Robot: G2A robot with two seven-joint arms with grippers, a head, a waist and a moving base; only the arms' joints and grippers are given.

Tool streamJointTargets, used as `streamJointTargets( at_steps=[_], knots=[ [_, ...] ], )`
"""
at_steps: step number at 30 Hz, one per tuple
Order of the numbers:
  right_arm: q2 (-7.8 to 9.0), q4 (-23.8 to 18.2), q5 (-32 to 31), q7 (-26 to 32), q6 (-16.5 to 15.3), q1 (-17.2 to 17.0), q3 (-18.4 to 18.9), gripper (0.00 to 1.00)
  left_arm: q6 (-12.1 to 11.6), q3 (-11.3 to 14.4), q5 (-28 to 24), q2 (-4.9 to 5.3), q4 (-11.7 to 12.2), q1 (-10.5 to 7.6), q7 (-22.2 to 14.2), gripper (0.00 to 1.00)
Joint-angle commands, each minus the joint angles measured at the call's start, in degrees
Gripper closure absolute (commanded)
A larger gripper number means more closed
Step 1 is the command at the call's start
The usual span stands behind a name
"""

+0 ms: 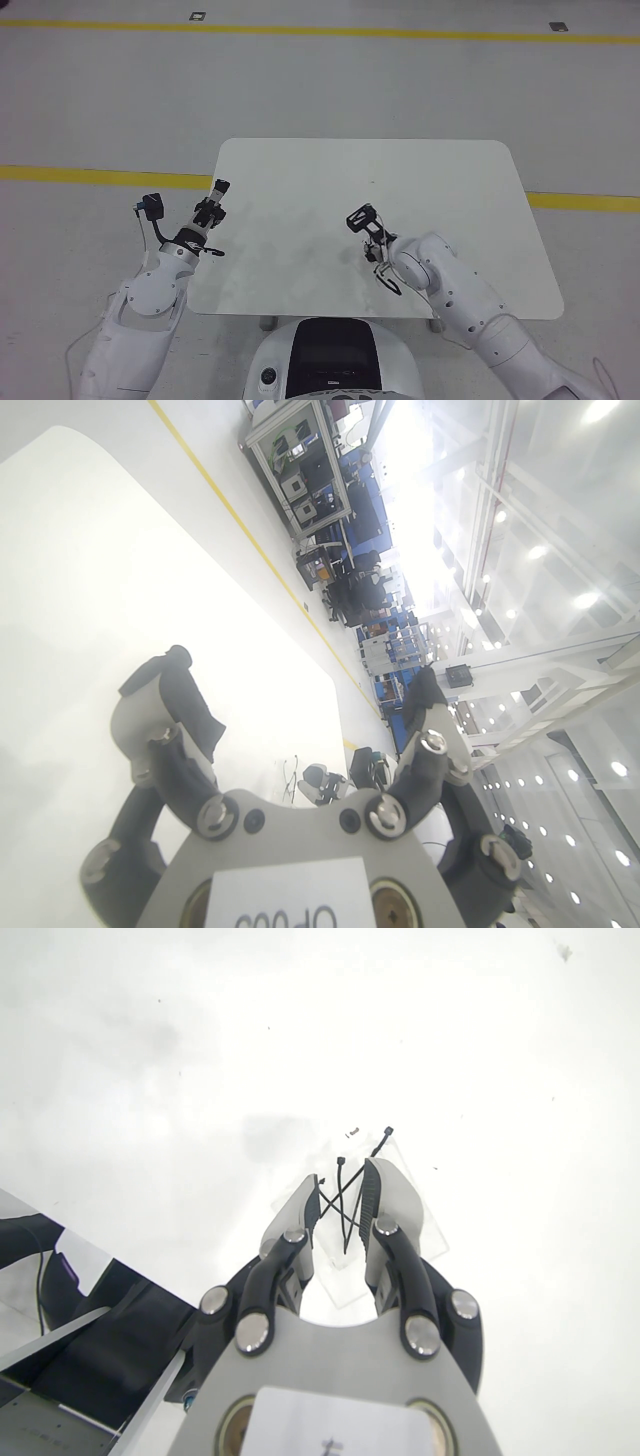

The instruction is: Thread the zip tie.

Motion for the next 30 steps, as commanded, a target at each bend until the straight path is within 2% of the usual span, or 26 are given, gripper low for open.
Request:
streamJointTargets(
  at_steps=[1, 14, 30],
  knots=[
    [0.09, -0.07, -0.36, 0.58, -0.17, -0.28, 0.30, 0.78, 0.00, 0.00, 0.00, 0.00, 0.00, 0.00, 0.00, 0.00],
    [-0.14, 1.91, 1.34, 2.70, -1.79, -0.19, 0.60, 0.76, 0.00, 0.00, 0.00, 0.00, 0.00, 0.00, 0.00, 0.00],
    [-0.92, 4.48, 2.32, 0.83, -0.56, 0.71, -0.13, 0.86, 0.00, 0.00, 0.00, 0.00, 0.00, 0.00, 0.00, 0.00]
  ],
)
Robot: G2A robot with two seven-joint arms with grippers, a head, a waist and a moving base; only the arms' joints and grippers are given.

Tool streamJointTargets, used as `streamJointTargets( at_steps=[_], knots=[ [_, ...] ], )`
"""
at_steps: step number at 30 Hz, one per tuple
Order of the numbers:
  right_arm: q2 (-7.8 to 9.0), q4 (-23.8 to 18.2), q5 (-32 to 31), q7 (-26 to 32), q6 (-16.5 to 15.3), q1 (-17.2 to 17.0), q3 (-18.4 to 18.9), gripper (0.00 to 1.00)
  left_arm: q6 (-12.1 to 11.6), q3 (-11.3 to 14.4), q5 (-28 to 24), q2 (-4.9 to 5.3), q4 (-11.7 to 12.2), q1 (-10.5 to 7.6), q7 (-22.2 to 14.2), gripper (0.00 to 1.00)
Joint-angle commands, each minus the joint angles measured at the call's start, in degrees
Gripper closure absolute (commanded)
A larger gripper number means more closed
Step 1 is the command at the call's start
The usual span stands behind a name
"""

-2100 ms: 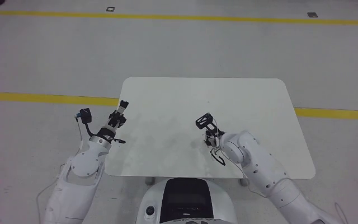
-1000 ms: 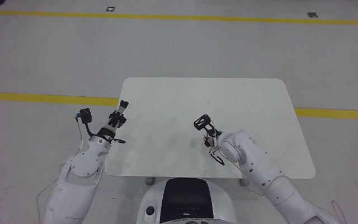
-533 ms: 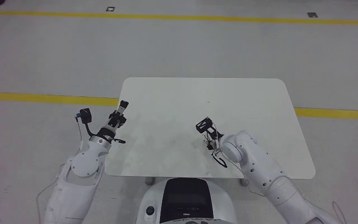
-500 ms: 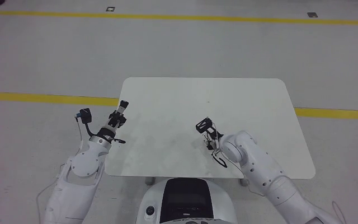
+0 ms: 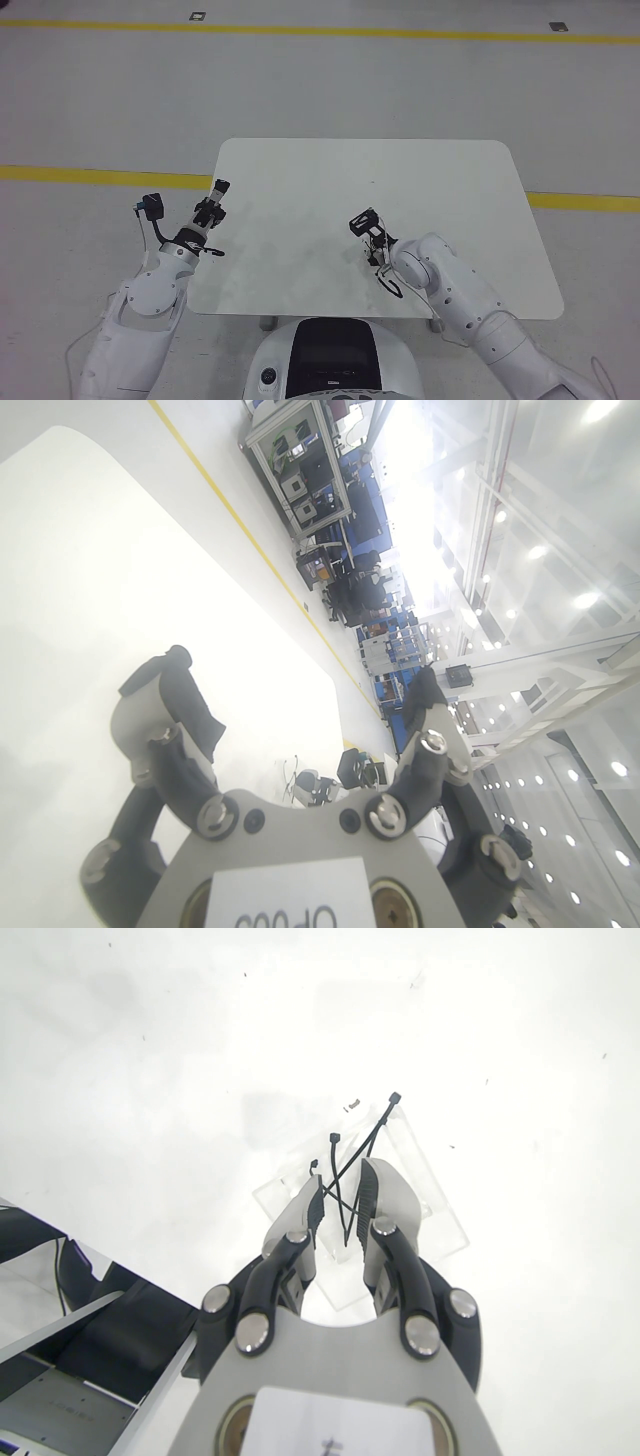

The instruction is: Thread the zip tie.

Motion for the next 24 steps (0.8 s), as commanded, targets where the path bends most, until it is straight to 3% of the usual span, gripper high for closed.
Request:
streamJointTargets(
  at_steps=[1, 3, 5, 11, 17, 24],
  knots=[
    [-0.09, 0.34, 0.04, 0.04, -0.02, 0.16, -0.16, 0.87, 0.00, 0.00, 0.00, 0.00, 0.00, 0.00, 0.00, 0.00],
    [-0.18, 0.61, 0.08, 0.07, -0.05, 0.32, -0.27, 0.89, 0.00, 0.00, 0.00, 0.00, 0.00, 0.00, 0.00, 0.00],
    [-0.24, 0.75, 0.14, 0.06, -0.06, 0.41, -0.31, 1.00, 0.00, 0.00, 0.00, 0.00, 0.00, 0.00, 0.00, 0.00],
    [-0.24, -0.24, -0.77, 0.03, 0.60, 0.12, 0.05, 1.00, 0.00, 0.00, 0.00, 0.00, 0.00, 0.00, 0.00, 0.00],
    [0.42, -5.79, -0.79, 0.52, 1.35, -2.32, 2.94, 1.00, 0.00, 0.00, 0.00, 0.00, 0.00, 0.00, 0.00, 0.00],
    [1.32, -11.92, 3.63, -0.23, 1.38, -6.28, 8.33, 1.00, 0.00, 0.00, 0.00, 0.00, 0.00, 0.00, 0.00, 0.00]
  ],
)
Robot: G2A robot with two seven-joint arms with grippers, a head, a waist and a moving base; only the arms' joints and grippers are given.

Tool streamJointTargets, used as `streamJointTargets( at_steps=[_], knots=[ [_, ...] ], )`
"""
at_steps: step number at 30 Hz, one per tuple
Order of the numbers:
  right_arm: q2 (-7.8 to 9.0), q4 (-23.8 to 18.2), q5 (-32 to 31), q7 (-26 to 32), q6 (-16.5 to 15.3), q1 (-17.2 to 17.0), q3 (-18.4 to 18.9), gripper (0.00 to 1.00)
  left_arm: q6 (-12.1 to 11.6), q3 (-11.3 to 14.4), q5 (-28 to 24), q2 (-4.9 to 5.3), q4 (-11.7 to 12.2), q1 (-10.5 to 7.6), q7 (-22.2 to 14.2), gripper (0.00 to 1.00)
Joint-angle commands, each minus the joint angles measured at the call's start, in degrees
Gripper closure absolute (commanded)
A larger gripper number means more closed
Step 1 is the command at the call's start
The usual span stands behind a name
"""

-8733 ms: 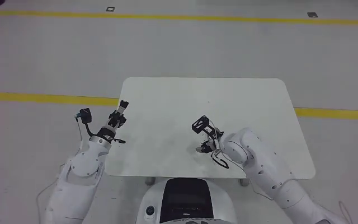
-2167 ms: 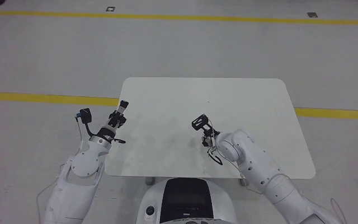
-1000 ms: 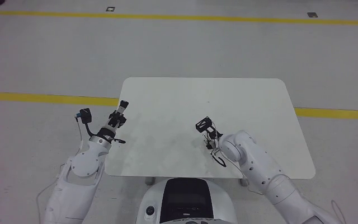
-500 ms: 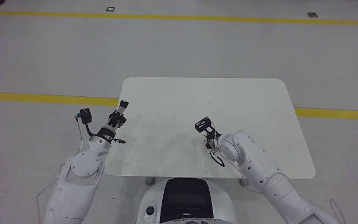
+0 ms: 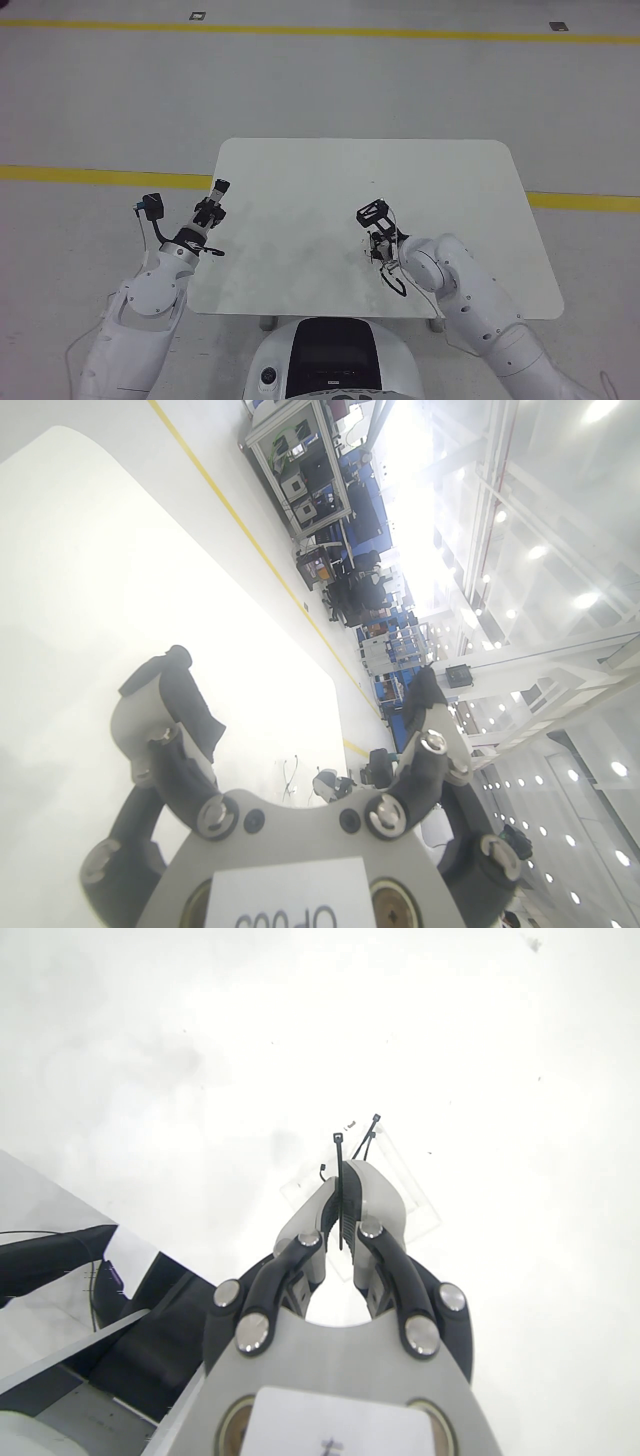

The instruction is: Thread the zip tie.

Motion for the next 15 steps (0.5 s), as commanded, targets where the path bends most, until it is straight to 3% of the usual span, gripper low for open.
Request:
streamJointTargets(
  at_steps=[1, 7, 15],
  knots=[
    [0.15, -1.08, 1.86, -0.36, 0.37, -0.94, 1.49, 1.00, 0.00, 0.00, 0.00, 0.00, 0.00, 0.00, 0.00, 0.00],
    [0.39, -2.39, 6.56, -1.83, 2.03, -2.84, 4.69, 1.00, 0.00, 0.00, 0.00, 0.00, 0.00, 0.00, 0.00, 0.00],
    [0.39, -2.39, 6.56, -1.83, 2.03, -2.84, 4.69, 1.00, 0.00, 0.00, 0.00, 0.00, 0.00, 0.00, 0.00, 0.00]
  ],
)
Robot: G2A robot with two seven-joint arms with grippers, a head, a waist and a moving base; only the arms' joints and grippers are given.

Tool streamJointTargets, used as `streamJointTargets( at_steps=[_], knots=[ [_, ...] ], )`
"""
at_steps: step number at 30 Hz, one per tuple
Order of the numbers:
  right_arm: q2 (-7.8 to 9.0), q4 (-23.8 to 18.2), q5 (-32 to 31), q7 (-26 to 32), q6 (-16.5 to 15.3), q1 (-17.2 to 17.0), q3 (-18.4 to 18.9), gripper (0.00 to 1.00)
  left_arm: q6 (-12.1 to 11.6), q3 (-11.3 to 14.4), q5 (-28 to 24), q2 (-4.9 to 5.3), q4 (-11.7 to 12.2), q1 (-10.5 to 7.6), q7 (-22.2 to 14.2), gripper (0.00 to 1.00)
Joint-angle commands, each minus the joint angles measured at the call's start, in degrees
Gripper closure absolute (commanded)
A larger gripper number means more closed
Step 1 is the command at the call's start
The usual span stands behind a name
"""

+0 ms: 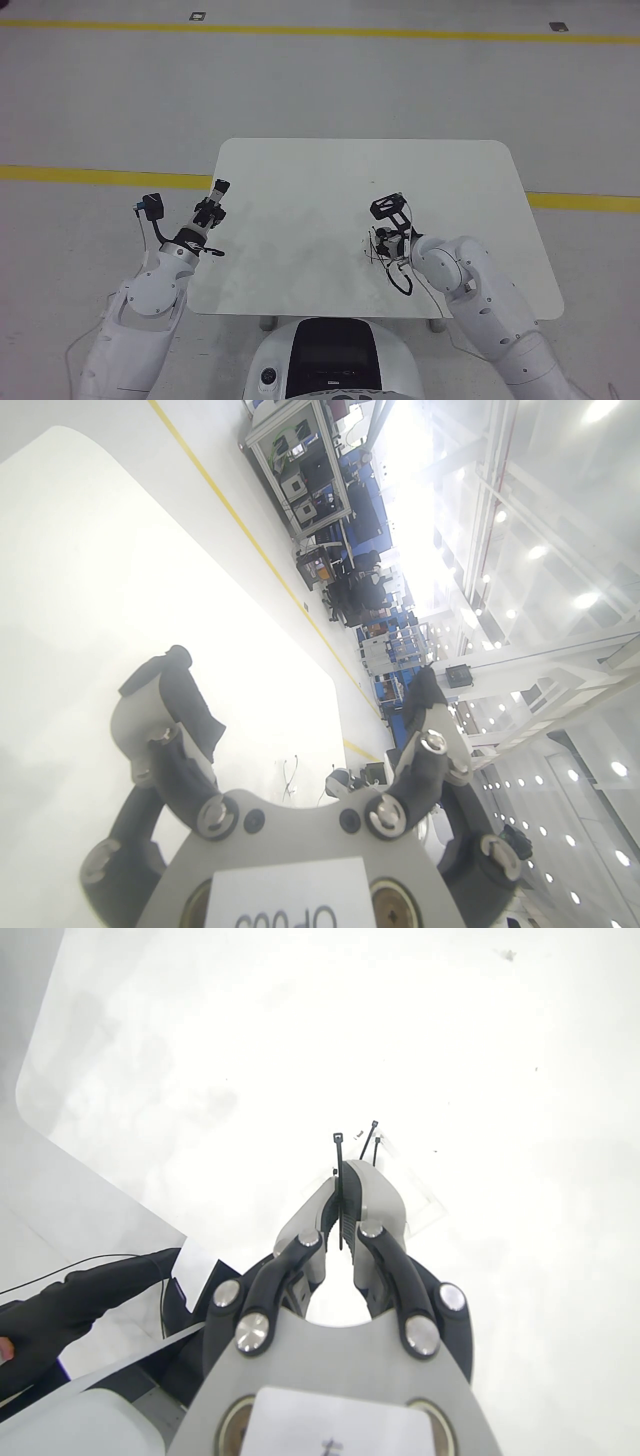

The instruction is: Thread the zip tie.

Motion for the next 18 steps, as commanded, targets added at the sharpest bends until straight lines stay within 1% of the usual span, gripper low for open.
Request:
streamJointTargets(
  at_steps=[1, 4, 7, 11, 13, 16, 18],
  knots=[
    [0.00, 0.00, 0.00, 0.00, 0.00, 0.00, 0.00, 1.00, 0.00, 0.00, 0.00, 0.00, 0.00, 0.00, 0.00, 0.00],
    [-0.01, 0.09, -0.04, -0.36, 0.07, -0.08, 0.01, 1.00, 0.00, 0.00, 0.00, 0.00, 0.00, 0.00, 0.00, 0.00],
    [-0.25, -0.34, 2.15, -4.62, 0.96, -0.87, 0.01, 1.00, 0.00, 0.00, 0.00, 0.00, 0.00, 0.00, 0.00, 0.00],
    [-0.89, -2.19, 5.51, -8.55, 5.33, -0.78, -0.64, 1.00, 0.00, 0.00, 0.00, 0.00, 0.00, 0.00, 0.00, 0.00],
    [-1.33, -2.55, 7.75, -9.47, 6.61, -0.02, -1.73, 1.00, 0.00, 0.00, 0.00, 0.00, 0.00, 0.00, 0.00, 0.00],
    [-2.15, -2.46, 11.79, -11.34, 10.11, 1.33, -3.26, 1.00, 0.00, 0.00, 0.00, 0.00, 0.00, 0.00, 0.00, 0.00],
    [-2.79, -1.91, 15.96, -13.17, 13.26, 1.98, -3.74, 1.00, 0.00, 0.00, 0.00, 0.00, 0.00, 0.00, 0.00, 0.00]
  ],
)
